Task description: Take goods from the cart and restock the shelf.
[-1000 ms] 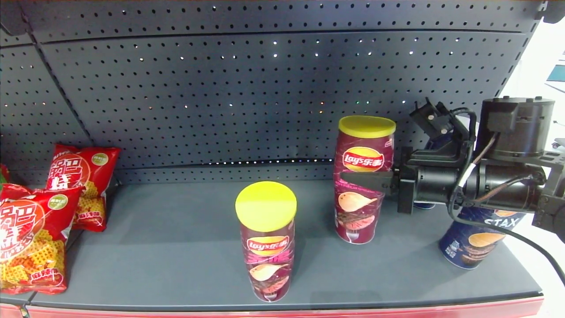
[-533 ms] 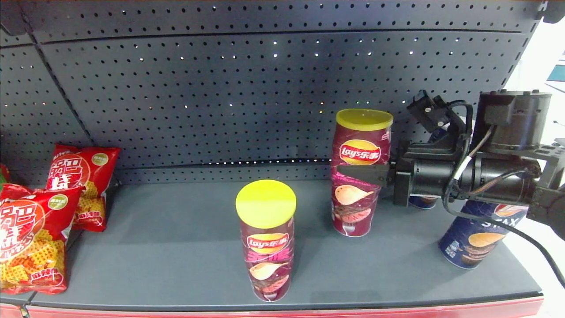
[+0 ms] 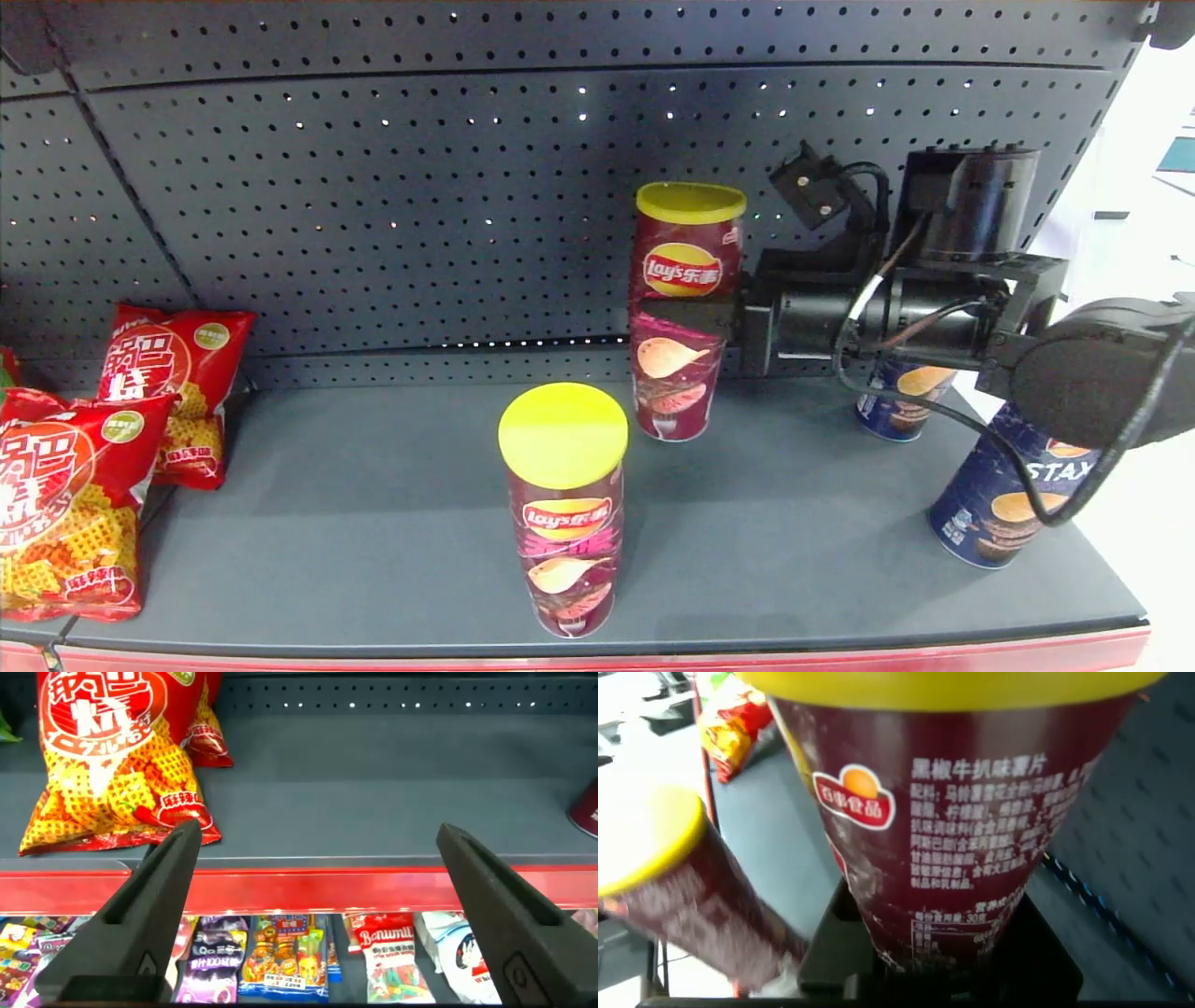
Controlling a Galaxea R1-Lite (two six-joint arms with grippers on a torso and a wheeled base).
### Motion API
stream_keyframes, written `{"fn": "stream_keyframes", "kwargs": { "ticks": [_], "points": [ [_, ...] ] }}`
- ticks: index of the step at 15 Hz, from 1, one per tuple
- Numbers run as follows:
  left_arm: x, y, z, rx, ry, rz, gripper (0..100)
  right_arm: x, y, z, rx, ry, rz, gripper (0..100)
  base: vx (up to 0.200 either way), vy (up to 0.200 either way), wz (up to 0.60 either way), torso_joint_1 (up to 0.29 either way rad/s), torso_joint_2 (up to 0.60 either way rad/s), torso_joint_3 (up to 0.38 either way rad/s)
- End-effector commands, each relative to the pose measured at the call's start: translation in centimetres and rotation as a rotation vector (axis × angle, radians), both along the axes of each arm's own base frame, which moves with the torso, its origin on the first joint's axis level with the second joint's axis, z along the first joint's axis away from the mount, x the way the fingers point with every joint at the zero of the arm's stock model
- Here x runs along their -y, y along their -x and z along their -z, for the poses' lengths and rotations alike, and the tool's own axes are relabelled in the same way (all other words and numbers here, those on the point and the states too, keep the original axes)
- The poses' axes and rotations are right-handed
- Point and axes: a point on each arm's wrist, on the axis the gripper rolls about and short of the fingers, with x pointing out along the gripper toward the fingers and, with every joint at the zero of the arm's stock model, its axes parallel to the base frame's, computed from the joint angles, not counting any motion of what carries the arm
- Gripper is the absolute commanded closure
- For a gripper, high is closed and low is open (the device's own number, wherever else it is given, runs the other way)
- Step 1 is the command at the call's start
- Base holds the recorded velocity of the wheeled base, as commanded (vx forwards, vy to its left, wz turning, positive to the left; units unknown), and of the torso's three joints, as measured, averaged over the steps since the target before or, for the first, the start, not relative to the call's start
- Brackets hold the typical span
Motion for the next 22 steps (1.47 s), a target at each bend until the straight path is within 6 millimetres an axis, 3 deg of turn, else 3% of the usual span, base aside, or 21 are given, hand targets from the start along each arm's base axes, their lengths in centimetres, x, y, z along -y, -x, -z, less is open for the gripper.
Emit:
{"fn": "stream_keyframes", "kwargs": {
  "ticks": [1, 5, 8, 22],
  "points": [
    [0.0, 0.0, 0.0, 0.000, 0.000, 0.000, 0, -2.1, -2.1, 2.2, -0.007, 0.003, -0.039, 100, 0.000, 0.000, 0.00, 0.000, 0.00, 0.000],
    [0.0, 0.0, 0.0, 0.001, 0.000, 0.000, 0, -4.4, -5.9, 4.3, 0.047, -0.030, -0.196, 100, 0.000, 0.000, 0.00, 0.000, 0.00, 0.000],
    [0.0, 0.0, 0.0, 0.000, 0.000, 0.000, 0, -4.8, -7.4, 4.9, 0.039, -0.036, -0.198, 100, 0.000, 0.000, 0.00, 0.000, 0.00, 0.000],
    [0.0, 0.0, 0.0, 0.001, 0.000, 0.000, 0, -5.0, -8.1, 7.7, 0.000, -0.015, -0.313, 100, 0.000, 0.000, 0.00, 0.000, 0.00, 0.000]
  ]
}}
